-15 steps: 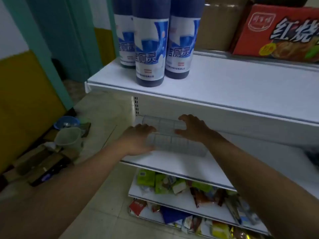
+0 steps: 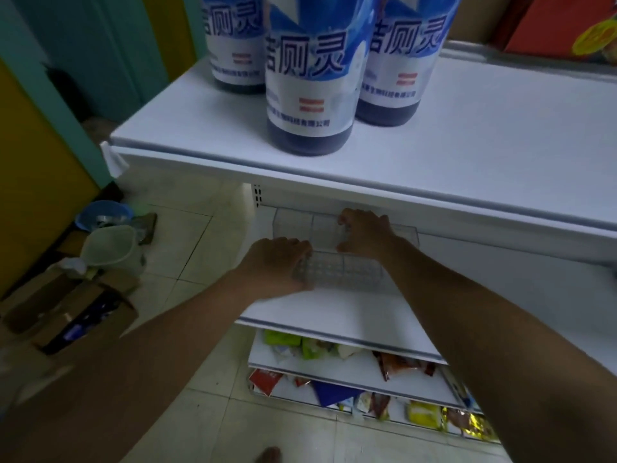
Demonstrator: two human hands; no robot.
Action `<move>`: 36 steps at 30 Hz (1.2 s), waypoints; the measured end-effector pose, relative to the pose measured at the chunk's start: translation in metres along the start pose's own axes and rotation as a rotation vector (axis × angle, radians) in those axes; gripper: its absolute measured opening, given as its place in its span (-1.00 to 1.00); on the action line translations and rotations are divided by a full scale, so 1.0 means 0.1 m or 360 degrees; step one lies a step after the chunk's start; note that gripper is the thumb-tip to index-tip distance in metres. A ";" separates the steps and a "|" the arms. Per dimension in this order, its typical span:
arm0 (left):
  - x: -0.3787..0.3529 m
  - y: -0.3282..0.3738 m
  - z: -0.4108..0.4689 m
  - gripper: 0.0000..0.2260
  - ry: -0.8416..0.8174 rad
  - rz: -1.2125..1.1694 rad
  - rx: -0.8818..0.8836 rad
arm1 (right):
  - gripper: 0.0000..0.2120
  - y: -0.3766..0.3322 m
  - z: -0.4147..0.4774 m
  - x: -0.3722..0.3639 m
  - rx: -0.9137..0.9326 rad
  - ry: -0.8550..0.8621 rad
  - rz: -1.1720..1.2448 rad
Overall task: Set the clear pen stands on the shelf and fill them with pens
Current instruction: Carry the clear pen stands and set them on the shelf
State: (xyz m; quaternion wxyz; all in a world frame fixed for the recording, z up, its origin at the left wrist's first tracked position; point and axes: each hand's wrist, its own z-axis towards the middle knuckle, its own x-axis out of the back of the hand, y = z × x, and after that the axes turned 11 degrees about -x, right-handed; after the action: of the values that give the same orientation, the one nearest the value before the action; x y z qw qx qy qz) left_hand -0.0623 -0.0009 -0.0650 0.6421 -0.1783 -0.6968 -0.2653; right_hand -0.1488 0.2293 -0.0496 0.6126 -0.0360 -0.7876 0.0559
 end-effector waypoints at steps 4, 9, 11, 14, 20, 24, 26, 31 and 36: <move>0.01 0.03 -0.03 -0.44 0.0009 -0.0004 0.0000 | -0.40 0.04 -0.11 0.06 0.0069 0.0086 -0.0018; 0.20 0.27 -0.02 -0.38 -0.0014 0.0077 -0.0123 | -0.35 0.26 -0.54 0.33 0.0071 0.0215 -0.0073; 0.28 0.45 0.01 -0.38 0.0005 0.0070 -0.0225 | -0.32 0.43 -0.81 0.46 0.0014 0.0229 -0.0041; 0.35 0.76 0.10 -0.39 0.0065 0.0045 -0.0404 | -0.29 0.80 -1.31 0.61 -0.0141 0.0258 0.0033; 0.41 1.65 0.47 -0.41 0.0099 -0.0008 -0.0817 | -0.24 1.74 -2.45 0.72 -0.0622 0.0391 0.0094; 0.43 2.43 0.77 -0.41 0.0073 -0.0071 -0.1109 | -0.24 2.23 -3.27 0.77 -0.0954 0.0388 0.0116; 0.42 2.82 0.89 -0.43 0.0078 -0.0062 -0.1262 | -0.25 2.42 -3.65 0.77 -0.1092 0.0420 0.0130; 0.35 3.71 1.01 -0.49 0.0154 -0.0039 -0.1622 | -0.21 2.79 -4.50 0.69 -0.1431 0.0483 0.0122; 0.28 4.34 0.99 -0.44 0.0188 -0.0091 -0.1925 | -0.23 2.99 -5.19 0.55 -0.1721 0.0520 0.0134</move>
State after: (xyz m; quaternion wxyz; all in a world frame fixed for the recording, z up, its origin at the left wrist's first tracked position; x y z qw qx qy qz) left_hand 0.1109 0.4007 0.0204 0.4572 -0.4776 -0.3902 -0.6408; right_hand 0.3369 0.5555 0.0899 0.6183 -0.3843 -0.5970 -0.3372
